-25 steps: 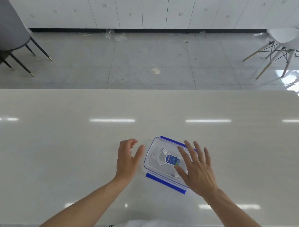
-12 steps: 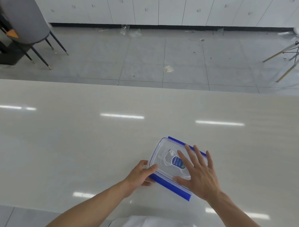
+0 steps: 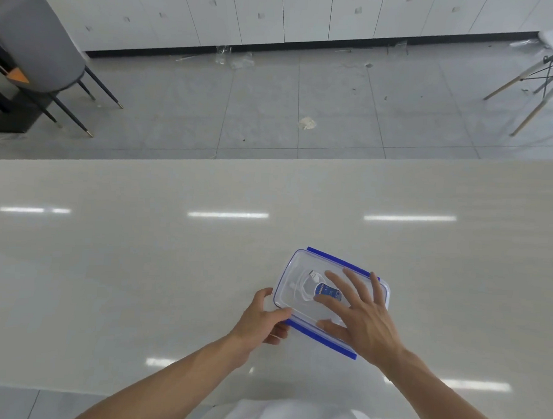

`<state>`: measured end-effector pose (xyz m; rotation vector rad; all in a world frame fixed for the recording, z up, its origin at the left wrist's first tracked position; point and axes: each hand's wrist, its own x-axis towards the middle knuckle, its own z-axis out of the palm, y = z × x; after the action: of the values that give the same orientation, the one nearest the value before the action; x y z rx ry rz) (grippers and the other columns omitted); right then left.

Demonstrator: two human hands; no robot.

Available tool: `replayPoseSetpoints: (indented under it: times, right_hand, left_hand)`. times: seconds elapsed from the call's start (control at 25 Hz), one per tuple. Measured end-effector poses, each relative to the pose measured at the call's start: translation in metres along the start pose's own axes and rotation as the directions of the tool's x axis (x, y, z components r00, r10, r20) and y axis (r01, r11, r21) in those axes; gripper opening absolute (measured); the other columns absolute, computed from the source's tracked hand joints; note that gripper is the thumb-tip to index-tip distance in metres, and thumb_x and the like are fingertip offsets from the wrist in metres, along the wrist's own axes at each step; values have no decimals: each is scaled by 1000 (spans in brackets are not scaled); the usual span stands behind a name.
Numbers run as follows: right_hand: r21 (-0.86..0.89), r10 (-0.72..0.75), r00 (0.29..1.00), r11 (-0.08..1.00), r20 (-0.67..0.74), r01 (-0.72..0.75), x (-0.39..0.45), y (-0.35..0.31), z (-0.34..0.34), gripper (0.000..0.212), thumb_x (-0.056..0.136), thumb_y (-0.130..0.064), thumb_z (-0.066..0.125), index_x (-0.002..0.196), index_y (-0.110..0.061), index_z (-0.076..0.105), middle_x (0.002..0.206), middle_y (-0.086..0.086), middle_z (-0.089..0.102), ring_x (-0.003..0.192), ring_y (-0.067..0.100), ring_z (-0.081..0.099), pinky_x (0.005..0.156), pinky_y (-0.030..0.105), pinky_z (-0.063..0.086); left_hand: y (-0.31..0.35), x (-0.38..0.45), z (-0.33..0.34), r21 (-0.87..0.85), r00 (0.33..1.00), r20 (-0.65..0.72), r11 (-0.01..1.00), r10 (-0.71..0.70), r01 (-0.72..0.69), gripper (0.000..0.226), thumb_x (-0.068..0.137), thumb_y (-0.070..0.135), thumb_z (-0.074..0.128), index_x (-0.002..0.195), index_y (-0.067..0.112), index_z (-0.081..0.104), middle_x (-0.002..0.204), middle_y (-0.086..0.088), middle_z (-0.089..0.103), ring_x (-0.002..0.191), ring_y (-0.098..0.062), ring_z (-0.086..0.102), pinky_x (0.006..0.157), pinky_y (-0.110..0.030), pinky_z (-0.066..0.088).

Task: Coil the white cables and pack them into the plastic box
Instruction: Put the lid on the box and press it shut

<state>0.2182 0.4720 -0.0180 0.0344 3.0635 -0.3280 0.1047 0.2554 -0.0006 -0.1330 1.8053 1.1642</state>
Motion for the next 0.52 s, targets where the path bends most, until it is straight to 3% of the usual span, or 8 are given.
replayPoseSetpoints:
  times: [0.12, 0.2, 0.28, 0.36, 0.44, 0.52]
  right_hand:
    - [5, -8, 1000, 1000, 19, 8, -3, -6, 1, 40, 98, -59, 35, 127, -44, 59, 154, -4, 47, 147, 35, 33, 116, 72, 16]
    - [9, -14, 999, 1000, 46, 13, -9, -10, 5, 45, 99, -62, 31, 135, -43, 51, 161, -2, 37, 151, 35, 23, 116, 70, 11]
    - [-3, -21, 993, 1000, 119, 22, -13, -11, 8, 73, 87, -82, 31, 145, -39, 41, 167, 2, 21, 153, 37, 12, 115, 72, 7]
    - [-60, -29, 983, 997, 183, 41, -14, -11, 10, 97, 73, -92, 35, 152, -36, 29, 168, 4, 7, 153, 40, 2, 114, 74, 5]
    - [-95, -23, 977, 995, 214, 44, -13, -13, 11, 97, 72, -81, 53, 152, -35, 25, 168, 6, 7, 152, 42, 2, 114, 75, 6]
    - [-77, -22, 979, 996, 205, 39, -14, -12, 12, 91, 72, -66, 66, 150, -35, 31, 167, 8, 18, 151, 45, 12, 112, 76, 10]
  left_hand:
    - [-7, -8, -5, 245, 983, 143, 958, 119, -151, 108, 73, 29, 79, 137, 67, 0, 99, -2, 72, 88, -12, 72, 72, -19, 58]
    - [-6, -6, -7, 457, 952, 178, 836, 249, -304, 113, 79, 29, 78, 133, 74, -10, 96, 7, 68, 85, -7, 71, 71, -13, 55]
    - [2, -2, -7, 562, 926, 171, 739, 337, -372, 105, 87, 34, 73, 140, 68, -11, 95, 10, 67, 81, -4, 70, 75, -13, 56]
    - [9, 2, -10, 648, 924, 177, 666, 339, -369, 96, 92, 37, 68, 149, 55, -7, 99, 4, 71, 82, -9, 71, 82, -25, 60]
    - [12, 7, -14, 771, 932, 194, 540, 305, -337, 94, 93, 44, 63, 151, 50, -10, 98, 1, 71, 80, -12, 70, 81, -31, 61]
    - [16, 9, -17, 894, 928, 208, 325, 309, -308, 91, 92, 57, 57, 152, 46, -10, 96, 0, 71, 78, -15, 68, 76, -32, 60]
